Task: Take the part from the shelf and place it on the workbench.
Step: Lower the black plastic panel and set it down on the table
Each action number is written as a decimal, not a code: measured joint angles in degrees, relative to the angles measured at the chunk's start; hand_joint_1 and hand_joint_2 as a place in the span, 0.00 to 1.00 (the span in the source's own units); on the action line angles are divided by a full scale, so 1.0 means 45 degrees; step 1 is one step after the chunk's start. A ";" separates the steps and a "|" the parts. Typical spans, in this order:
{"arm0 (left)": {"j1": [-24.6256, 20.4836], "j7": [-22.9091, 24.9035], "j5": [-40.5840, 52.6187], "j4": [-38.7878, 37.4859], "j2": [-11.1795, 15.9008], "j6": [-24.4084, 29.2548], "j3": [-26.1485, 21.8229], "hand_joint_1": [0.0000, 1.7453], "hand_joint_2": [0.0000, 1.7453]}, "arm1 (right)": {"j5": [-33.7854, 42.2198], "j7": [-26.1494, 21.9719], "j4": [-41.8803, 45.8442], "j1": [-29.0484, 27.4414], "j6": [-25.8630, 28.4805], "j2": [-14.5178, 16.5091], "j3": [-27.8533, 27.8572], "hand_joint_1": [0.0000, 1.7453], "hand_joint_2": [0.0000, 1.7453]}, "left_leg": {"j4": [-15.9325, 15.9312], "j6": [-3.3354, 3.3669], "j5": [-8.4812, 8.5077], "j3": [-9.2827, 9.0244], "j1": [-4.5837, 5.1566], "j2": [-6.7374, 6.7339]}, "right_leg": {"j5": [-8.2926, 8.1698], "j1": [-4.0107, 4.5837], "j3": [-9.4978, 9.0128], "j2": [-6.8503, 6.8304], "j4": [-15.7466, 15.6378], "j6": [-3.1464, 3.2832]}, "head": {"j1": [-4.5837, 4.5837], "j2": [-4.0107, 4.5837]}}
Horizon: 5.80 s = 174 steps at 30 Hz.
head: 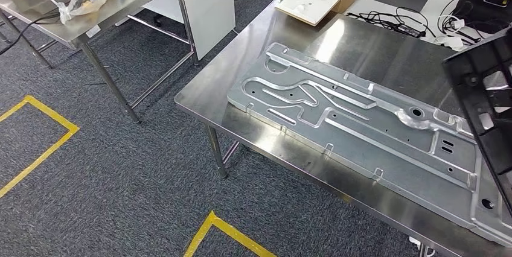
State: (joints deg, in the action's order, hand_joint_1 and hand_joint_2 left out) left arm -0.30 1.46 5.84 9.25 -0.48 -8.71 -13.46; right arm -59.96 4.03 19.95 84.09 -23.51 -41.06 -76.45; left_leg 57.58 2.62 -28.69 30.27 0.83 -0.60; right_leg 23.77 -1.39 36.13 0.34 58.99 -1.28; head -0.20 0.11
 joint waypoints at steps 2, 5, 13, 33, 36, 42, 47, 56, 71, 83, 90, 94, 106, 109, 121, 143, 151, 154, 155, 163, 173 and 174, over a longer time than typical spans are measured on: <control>0.0006 -0.0012 -0.0045 0.0000 -0.0018 0.0102 -0.0044 0.00 0.00 | 0.0402 0.0373 -0.0284 -0.0416 0.0512 0.0215 0.0576 0.00 0.00 | 0.0004 0.0010 0.0014 -0.0019 0.0000 0.0027 | 0.0001 0.0001 0.0001 -0.0032 0.0000 -0.0001 | 0.0001 0.0000; 0.0040 -0.0024 -0.0079 0.0000 -0.0049 0.0163 -0.0102 0.00 0.00 | 0.0608 0.0476 -0.0517 -0.0815 0.0800 0.0397 0.1206 0.00 0.00 | 0.0006 0.0015 0.0027 -0.0016 0.0001 0.0075 | 0.0004 0.0000 0.0002 -0.0079 0.0000 -0.0005 | 0.0001 0.0000; 0.0065 -0.0033 -0.0129 0.0000 -0.0119 0.0276 -0.0319 0.00 0.00 | 0.0874 0.0949 -0.0683 -0.1255 0.1903 0.0705 0.2235 0.00 0.00 | 0.0005 0.0020 0.0015 0.0009 0.0008 0.0066 | 0.0008 -0.0010 0.0002 -0.0068 -0.0012 -0.0011 | 0.0000 0.0000; 0.0165 -0.0238 -0.0234 0.0000 -0.0297 0.0276 -0.0623 0.00 0.00 | 0.3221 0.1368 0.0225 -0.2300 0.4189 0.1311 0.5925 0.00 0.00 | 0.0005 0.0022 0.0015 0.0003 0.0011 0.0058 | 0.0006 -0.0011 -0.0014 -0.0066 -0.0018 -0.0013 | -0.0001 0.0000; 0.0168 -0.0242 -0.0214 0.0000 -0.0301 0.0294 -0.0626 0.00 0.00 | 0.3741 0.1333 0.0356 -0.2630 0.4698 0.1373 0.6480 0.00 0.00 | 0.0005 0.0023 0.0013 -0.0003 0.0010 0.0054 | 0.0006 -0.0009 -0.0025 -0.0062 -0.0023 -0.0014 | -0.0001 0.0000; 0.0162 -0.0250 -0.0141 0.0000 -0.0301 0.0282 -0.0625 0.00 0.00 | 0.4470 0.1202 0.0422 -0.3202 0.5398 0.1520 0.7223 0.00 0.00 | 0.0004 0.0020 0.0009 -0.0024 -0.0019 0.0055 | 0.0006 0.0020 -0.0069 -0.0063 -0.0053 -0.0014 | 0.0000 0.0000; 0.0156 -0.0253 -0.0053 0.0000 -0.0310 0.0256 -0.0622 0.00 0.00 | 0.5233 0.0921 0.0424 -0.4303 0.6356 0.1921 0.8875 0.00 0.00 | -0.0003 -0.0001 -0.0024 -0.0093 -0.0154 0.0055 | -0.0002 0.0147 -0.0262 -0.0061 -0.0183 -0.0019 | -0.0004 0.0000; 0.0115 -0.0305 0.0175 0.0000 -0.0311 0.0220 -0.0602 0.00 0.00 | 0.5045 0.0899 0.0262 -0.5141 0.6515 0.2219 0.9498 0.00 0.00 | -0.0003 0.0013 -0.0055 -0.0207 -0.0228 0.0041 | -0.0016 0.0223 -0.0436 -0.0048 -0.0297 -0.0038 | -0.0006 0.0000; 0.0152 -0.0445 0.0315 0.0000 -0.0261 -0.0142 -0.0600 0.00 0.00 | 0.2748 -0.0242 -0.0110 -0.4904 0.2470 0.2579 0.9418 0.00 0.00 | 0.0004 0.0030 -0.0064 -0.0272 -0.0226 0.0089 | -0.0025 0.0223 -0.0483 -0.0082 -0.0368 -0.0049 | -0.0005 0.0000; 0.0243 -0.0520 0.0412 0.0000 0.0145 -0.0695 -0.0588 0.00 0.00 | -0.2001 -0.6818 -0.0465 0.1226 -0.6392 0.1352 0.4304 0.00 0.00 | 0.0005 0.0097 -0.0012 -0.0092 -0.0061 0.0092 | -0.0041 0.0053 -0.0244 -0.0082 -0.0272 -0.0085 | -0.0004 0.0000; 0.0226 -0.0551 0.0417 0.0000 0.0193 -0.0799 -0.0588 0.00 0.00 | -0.2307 -0.7425 -0.0465 0.2313 -0.6744 0.1354 0.2599 0.00 0.00 | 0.0004 0.0098 -0.0010 -0.0093 -0.0061 0.0089 | -0.0048 0.0050 -0.0246 -0.0082 -0.0267 -0.0093 | -0.0004 0.0000; 0.0222 -0.0576 0.0417 0.0000 0.0206 -0.0812 -0.0588 0.00 0.00 | -0.2135 -0.7354 -0.0473 0.2474 -0.6641 0.1360 0.2063 0.00 0.00 | 0.0005 0.0098 -0.0010 -0.0095 -0.0061 0.0090 | -0.0048 0.0051 -0.0246 -0.0084 -0.0267 -0.0093 | -0.0004 0.0000; 0.0216 -0.0578 0.0437 0.0000 0.0233 -0.0777 -0.0588 0.00 0.00 | -0.1623 -0.7131 -0.0603 0.2468 -0.6293 0.1357 0.1427 0.00 0.00 | 0.0005 0.0097 -0.0010 -0.0102 -0.0061 0.0085 | -0.0047 0.0053 -0.0243 -0.0081 -0.0265 -0.0094 | -0.0004 0.0000; 0.0214 -0.0578 0.0445 0.0000 0.0233 -0.0774 -0.0588 0.00 0.00 | -0.1582 -0.7126 -0.0641 0.2464 -0.6229 0.1352 0.1357 0.00 0.00 | 0.0005 0.0097 -0.0010 -0.0104 -0.0060 0.0083 | -0.0047 0.0053 -0.0243 -0.0080 -0.0264 -0.0094 | -0.0004 0.0000; 0.0194 -0.0597 0.0585 0.0000 0.0233 -0.0736 -0.0583 0.00 0.00 | -0.1115 -0.7068 -0.0698 0.2340 -0.6085 0.1173 0.1090 0.00 0.00 | 0.0005 0.0097 -0.0010 -0.0105 -0.0059 0.0078 | -0.0047 0.0052 -0.0242 -0.0075 -0.0263 -0.0094 | -0.0004 0.0000; 0.0185 -0.0580 0.0587 0.0000 0.0233 -0.0716 -0.0583 0.00 0.00 | -0.0595 -0.6898 -0.0691 0.2202 -0.6034 0.0974 0.0869 0.00 0.00 | 0.0005 0.0097 -0.0010 -0.0107 -0.0059 0.0077 | -0.0047 0.0052 -0.0243 -0.0074 -0.0261 -0.0094 | -0.0004 0.0000; 0.0174 -0.0583 0.0604 0.0000 0.0233 -0.0731 -0.0583 0.00 0.00 | -0.0242 -0.6811 -0.0677 0.2203 -0.6049 0.0931 0.0647 0.00 0.00 | 0.0005 0.0097 -0.0010 -0.0108 -0.0059 0.0077 | -0.0047 0.0052 -0.0243 -0.0074 -0.0260 -0.0094 | -0.0004 0.0000; 0.0173 -0.0581 0.0606 0.0000 0.0233 -0.0731 -0.0583 0.00 0.00 | -0.0098 -0.6765 -0.0674 0.2204 -0.6049 0.0908 0.0572 0.00 0.00 | 0.0005 0.0097 -0.0010 -0.0107 -0.0059 0.0077 | -0.0047 0.0052 -0.0243 -0.0074 -0.0260 -0.0094 | -0.0004 0.0000; 0.0173 -0.0579 0.0606 0.0000 0.0233 -0.0731 -0.0583 0.00 0.00 | -0.0066 -0.6757 -0.0674 0.2205 -0.6049 0.0900 0.0522 0.00 0.00 | 0.0005 0.0097 -0.0010 -0.0108 -0.0059 0.0077 | -0.0047 0.0052 -0.0243 -0.0074 -0.0260 -0.0094 | -0.0004 0.0000; 0.0171 -0.0578 0.0611 0.0000 0.0233 -0.0731 -0.0583 0.00 0.00 | 0.0041 -0.6704 -0.0653 0.2205 -0.6066 0.0886 0.0237 0.00 0.00 | 0.0005 0.0097 -0.0010 -0.0107 -0.0059 0.0077 | -0.0047 0.0052 -0.0243 -0.0074 -0.0261 -0.0094 | -0.0004 0.0000; 0.0170 -0.0568 0.0624 0.0000 0.0233 -0.0733 -0.0583 0.00 0.00 | 0.0279 -0.6675 -0.0640 0.2207 -0.6083 0.0879 -0.0101 0.00 0.00 | 0.0005 0.0097 -0.0010 -0.0108 -0.0059 0.0077 | -0.0047 0.0052 -0.0243 -0.0074 -0.0261 -0.0094 | -0.0004 0.0000; 0.0170 -0.0568 0.0625 0.0000 0.0233 -0.0735 -0.0583 0.00 0.00 | 0.0301 -0.6672 -0.0640 0.2207 -0.6083 0.0875 -0.0144 0.00 0.00 | 0.0005 0.0097 -0.0010 -0.0108 -0.0059 0.0077 | -0.0047 0.0052 -0.0243 -0.0074 -0.0261 -0.0094 | -0.0004 0.0000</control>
State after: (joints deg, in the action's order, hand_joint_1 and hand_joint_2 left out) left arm 0.46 -1.09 8.66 9.25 0.57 -12.02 -16.09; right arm -58.61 -25.99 17.07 94.03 -50.88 -37.12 -77.10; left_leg 57.60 3.06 -28.73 29.78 0.56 -0.26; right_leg 23.56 -1.15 35.03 0.00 57.82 -1.70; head -0.22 0.11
